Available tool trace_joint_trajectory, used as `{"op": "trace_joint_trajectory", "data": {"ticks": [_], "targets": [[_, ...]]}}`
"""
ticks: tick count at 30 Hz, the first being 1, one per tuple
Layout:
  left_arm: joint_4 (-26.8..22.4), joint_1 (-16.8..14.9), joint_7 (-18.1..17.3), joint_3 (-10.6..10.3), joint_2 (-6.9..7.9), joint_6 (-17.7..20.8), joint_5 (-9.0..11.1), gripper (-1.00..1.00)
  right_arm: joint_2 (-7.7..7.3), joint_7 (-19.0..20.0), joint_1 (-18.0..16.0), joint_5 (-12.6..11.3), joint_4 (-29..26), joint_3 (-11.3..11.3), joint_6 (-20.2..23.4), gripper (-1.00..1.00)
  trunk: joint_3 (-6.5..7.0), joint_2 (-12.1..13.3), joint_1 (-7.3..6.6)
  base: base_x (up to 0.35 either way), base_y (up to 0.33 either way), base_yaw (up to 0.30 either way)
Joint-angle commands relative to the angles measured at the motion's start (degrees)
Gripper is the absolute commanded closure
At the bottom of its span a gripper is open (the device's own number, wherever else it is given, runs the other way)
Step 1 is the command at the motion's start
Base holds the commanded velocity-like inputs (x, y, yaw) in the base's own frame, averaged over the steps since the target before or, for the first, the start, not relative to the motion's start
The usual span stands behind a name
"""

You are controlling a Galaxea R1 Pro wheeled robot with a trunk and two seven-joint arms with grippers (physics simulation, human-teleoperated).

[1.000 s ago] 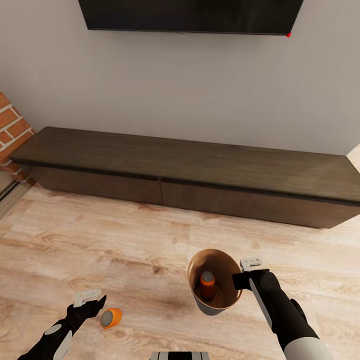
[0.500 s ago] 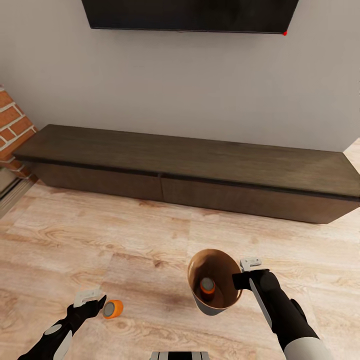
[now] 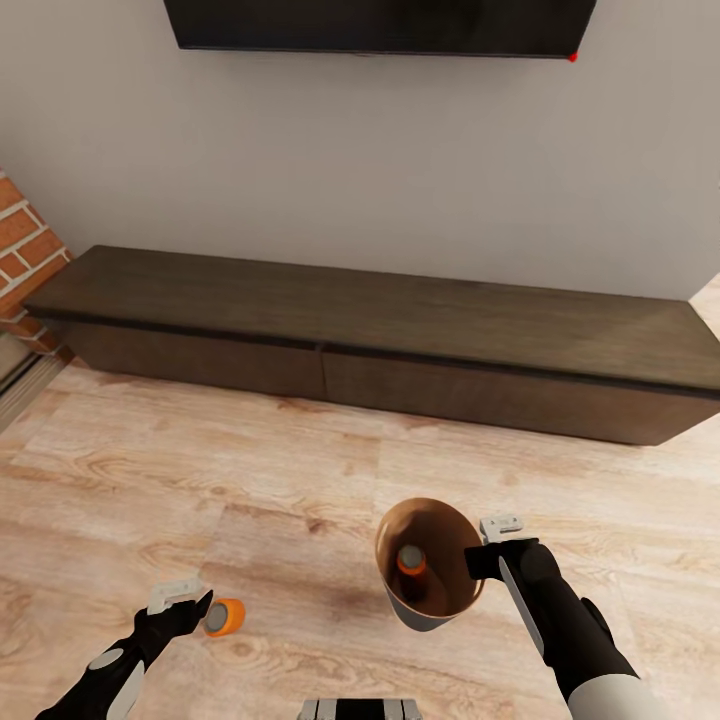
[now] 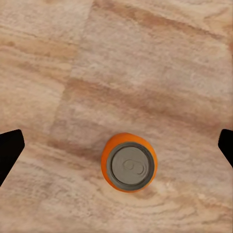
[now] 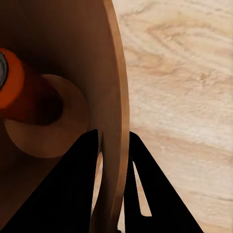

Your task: Put the three can of soda from the living room inside the tash can in the kitchen.

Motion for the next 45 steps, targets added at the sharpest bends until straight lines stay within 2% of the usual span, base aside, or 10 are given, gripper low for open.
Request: {"op": "trace_joint_trajectory", "data": {"ticks": [1,34,45], "targets": [[0.0,0.0,0.0,0.0,0.0,0.0,0.0,-1.0,0.01,0.3,0.0,-0.8,0.0,0.0,0.0,1.0,-0.18,-0.4,0.22,0.0,0.0,0.0],[0.0,0.0,0.0,0.0,0.0,0.0,0.0,-1.0,0.01,0.3,0.0,-0.8,0.0,0.0,0.0,1.0,-6.11,-13.7,7.47,0.0,0.0,0.0],[0.0,0.0,0.0,0.0,0.0,0.0,0.0,-1.0,0.01,0.3,0.0,-0.9,0.0,0.0,0.0,1.0,-6.11,-13.7,7.47,0.026,-0.031,0.0]]}}
